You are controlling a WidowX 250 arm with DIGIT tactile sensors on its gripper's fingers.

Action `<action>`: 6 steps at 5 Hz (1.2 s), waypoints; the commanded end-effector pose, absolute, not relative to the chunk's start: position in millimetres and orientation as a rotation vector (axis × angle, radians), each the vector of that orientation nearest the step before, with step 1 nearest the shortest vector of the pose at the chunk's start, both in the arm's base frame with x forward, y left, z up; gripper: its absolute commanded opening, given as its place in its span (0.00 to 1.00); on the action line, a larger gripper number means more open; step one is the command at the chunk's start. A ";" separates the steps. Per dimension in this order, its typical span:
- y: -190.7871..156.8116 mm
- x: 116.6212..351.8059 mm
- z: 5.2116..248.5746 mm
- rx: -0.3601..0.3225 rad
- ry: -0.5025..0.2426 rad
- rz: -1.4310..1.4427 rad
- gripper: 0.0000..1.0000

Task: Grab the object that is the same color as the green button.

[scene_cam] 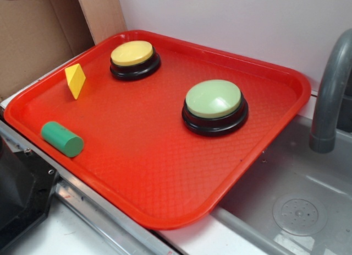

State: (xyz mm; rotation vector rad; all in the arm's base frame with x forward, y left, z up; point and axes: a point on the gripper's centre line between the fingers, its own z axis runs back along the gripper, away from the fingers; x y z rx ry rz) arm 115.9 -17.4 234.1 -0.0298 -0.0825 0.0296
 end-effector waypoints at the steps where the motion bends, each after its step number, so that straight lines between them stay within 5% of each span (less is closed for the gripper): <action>1: -17.4 115.9 234.1 -0.030 -0.083 0.030 1.00; 6: 30.2 118.8 101.8 -0.050 0.059 0.767 1.00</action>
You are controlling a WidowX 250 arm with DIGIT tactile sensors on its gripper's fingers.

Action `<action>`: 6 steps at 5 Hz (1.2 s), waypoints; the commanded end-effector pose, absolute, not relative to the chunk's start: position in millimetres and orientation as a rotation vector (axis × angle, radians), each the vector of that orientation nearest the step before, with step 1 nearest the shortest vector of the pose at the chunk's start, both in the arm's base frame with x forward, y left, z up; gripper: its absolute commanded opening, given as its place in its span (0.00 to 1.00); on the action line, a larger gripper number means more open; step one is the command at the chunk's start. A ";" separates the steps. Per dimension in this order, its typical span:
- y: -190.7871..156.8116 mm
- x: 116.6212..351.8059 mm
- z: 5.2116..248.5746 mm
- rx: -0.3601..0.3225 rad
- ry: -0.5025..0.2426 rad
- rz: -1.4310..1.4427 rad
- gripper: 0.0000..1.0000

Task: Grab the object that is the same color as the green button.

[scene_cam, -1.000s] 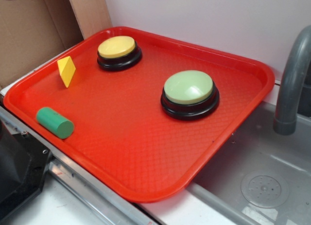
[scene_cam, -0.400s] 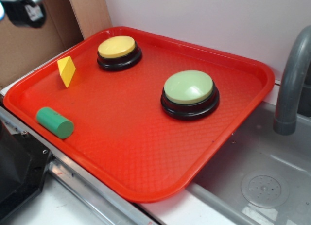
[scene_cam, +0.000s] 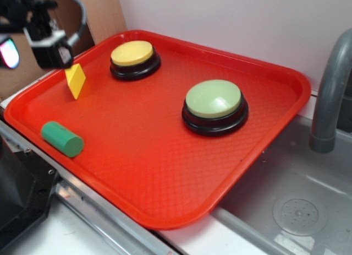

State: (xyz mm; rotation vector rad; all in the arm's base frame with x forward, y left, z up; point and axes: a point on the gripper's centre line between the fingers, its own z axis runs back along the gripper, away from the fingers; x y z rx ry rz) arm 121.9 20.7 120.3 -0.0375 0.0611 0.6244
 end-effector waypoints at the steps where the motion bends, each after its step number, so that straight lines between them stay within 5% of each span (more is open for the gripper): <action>1: 34.8 121.7 80.0 0.012 0.070 0.833 1.00; 4: 32.1 130.4 35.5 0.066 0.071 0.894 1.00; 6: 28.7 125.5 20.6 0.042 0.099 0.959 1.00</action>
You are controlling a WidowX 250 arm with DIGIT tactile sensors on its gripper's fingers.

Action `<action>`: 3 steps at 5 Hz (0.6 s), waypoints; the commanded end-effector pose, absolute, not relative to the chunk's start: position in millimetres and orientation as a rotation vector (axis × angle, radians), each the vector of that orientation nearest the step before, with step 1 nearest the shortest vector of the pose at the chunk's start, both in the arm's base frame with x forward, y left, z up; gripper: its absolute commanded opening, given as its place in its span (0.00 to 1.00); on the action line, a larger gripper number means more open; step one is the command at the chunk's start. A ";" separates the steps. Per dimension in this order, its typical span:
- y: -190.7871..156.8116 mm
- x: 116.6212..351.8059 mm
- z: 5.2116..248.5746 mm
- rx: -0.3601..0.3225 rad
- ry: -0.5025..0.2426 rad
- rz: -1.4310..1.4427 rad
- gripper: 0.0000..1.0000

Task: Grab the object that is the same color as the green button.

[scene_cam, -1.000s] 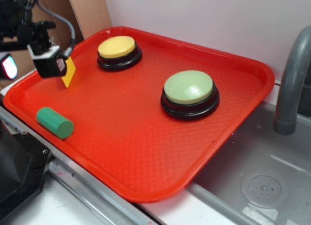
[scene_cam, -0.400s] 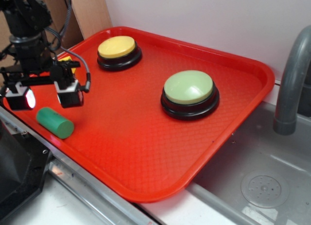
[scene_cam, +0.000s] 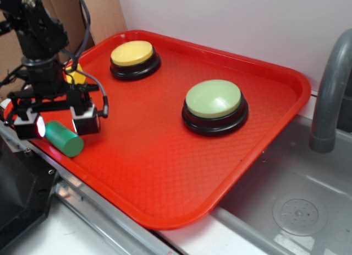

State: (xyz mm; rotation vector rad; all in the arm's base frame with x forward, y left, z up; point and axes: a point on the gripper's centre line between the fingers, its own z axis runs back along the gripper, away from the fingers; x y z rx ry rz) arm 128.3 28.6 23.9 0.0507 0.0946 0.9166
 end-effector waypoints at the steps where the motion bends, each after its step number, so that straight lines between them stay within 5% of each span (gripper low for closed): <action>1: 28.2 125.9 18.3 0.029 0.105 0.984 1.00; 2: 29.1 131.2 17.3 0.022 0.066 0.951 1.00; 3: 26.9 139.3 17.8 0.037 0.047 0.859 0.00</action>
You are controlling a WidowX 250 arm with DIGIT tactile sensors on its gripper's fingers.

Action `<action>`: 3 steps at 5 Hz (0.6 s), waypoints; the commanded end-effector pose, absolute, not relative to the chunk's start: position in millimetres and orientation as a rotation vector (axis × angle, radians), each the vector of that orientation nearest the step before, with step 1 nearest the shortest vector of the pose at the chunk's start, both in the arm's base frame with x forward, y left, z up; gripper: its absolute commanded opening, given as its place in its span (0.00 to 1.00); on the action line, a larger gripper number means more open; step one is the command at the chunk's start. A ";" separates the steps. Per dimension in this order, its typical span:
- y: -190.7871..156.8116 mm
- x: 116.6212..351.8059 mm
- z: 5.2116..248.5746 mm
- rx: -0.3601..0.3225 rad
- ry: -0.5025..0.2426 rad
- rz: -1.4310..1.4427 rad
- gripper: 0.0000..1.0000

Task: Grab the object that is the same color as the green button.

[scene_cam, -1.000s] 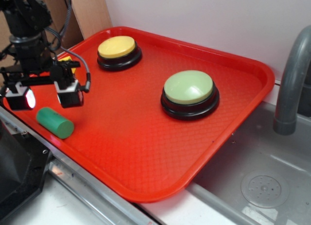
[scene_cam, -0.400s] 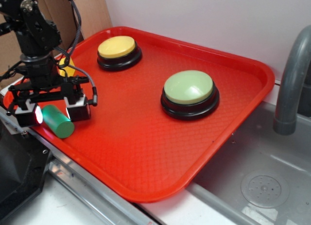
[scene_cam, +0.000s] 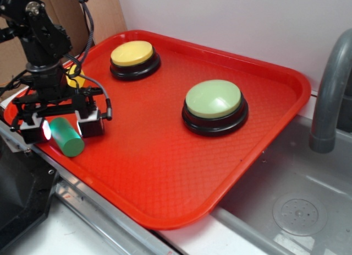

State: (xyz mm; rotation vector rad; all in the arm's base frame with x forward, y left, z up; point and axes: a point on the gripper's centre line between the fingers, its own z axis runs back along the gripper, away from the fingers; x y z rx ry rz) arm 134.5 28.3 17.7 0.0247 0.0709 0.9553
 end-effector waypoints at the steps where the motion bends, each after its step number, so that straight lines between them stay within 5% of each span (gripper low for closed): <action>1: 24.7 142.1 19.7 0.040 0.037 0.835 0.00; 3: 19.2 155.1 28.8 0.047 -0.013 0.633 0.00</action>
